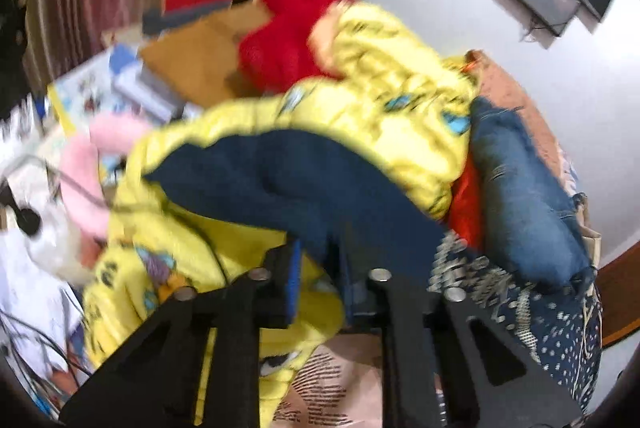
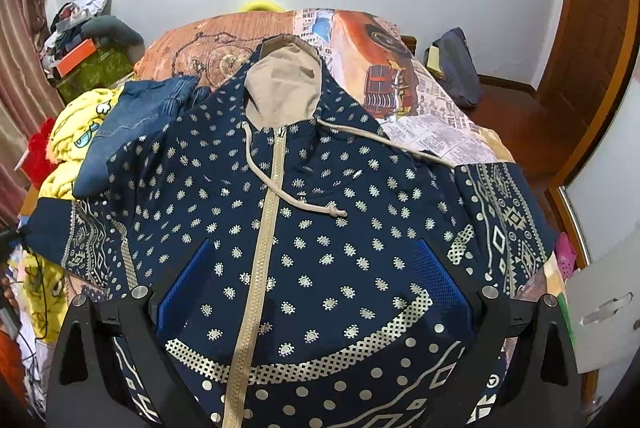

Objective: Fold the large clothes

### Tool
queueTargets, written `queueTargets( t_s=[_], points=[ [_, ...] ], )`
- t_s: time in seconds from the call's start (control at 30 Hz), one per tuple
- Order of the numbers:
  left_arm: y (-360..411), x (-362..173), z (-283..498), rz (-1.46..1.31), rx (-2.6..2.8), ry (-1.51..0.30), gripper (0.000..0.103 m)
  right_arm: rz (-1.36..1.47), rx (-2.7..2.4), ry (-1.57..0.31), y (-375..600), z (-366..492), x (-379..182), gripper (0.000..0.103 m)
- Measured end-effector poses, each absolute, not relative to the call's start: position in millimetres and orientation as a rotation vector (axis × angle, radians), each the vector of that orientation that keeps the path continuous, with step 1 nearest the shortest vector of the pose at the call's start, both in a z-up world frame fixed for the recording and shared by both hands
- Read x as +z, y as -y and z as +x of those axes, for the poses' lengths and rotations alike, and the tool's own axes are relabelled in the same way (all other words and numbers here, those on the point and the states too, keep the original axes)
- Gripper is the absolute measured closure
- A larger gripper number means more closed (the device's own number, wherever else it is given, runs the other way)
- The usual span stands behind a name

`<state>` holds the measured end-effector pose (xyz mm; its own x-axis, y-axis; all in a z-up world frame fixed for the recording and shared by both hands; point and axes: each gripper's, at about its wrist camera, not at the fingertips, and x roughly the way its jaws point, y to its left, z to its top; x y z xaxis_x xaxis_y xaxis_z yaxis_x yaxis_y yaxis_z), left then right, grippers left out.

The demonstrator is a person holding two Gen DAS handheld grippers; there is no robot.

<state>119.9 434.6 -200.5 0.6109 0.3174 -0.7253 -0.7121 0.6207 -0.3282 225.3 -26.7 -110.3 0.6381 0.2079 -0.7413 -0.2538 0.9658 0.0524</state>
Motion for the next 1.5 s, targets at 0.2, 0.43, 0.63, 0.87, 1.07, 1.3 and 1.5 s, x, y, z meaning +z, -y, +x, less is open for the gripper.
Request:
queueTargets(
  t_s=[0.2, 0.43, 0.63, 0.87, 1.07, 1.3, 1.5],
  points=[
    [-386, -105, 141, -0.474, 0.501, -0.475, 0.1, -0.045, 0.259, -0.796, 38, 217, -98, 0.005],
    [-357, -73, 156, -0.501, 0.348, -0.509, 0.051, 0.032, 0.251, -0.804, 63, 210, -100, 0.005],
    [-369, -122, 138, -0.62, 0.355, -0.658, 0.042, 0.078, 0.234, -0.834, 79, 210, -105, 0.005],
    [-417, -219, 104, -0.884, 0.403, -0.81, 0.042, 0.109, 0.212, -0.848, 80, 213, -108, 0.005],
    [-452, -273, 103, -0.998, 0.469, -0.847, 0.047, 0.068, 0.207, -0.862, 64, 215, -110, 0.005],
    [-456, -264, 117, -0.925, 0.517, -0.808, 0.092, -0.04, 0.204, -0.858, 44, 211, -112, 0.005],
    [-419, -199, 129, -0.658, 0.519, -0.733, 0.1, -0.093, 0.222, -0.857, 32, 212, -113, 0.005]
  ],
)
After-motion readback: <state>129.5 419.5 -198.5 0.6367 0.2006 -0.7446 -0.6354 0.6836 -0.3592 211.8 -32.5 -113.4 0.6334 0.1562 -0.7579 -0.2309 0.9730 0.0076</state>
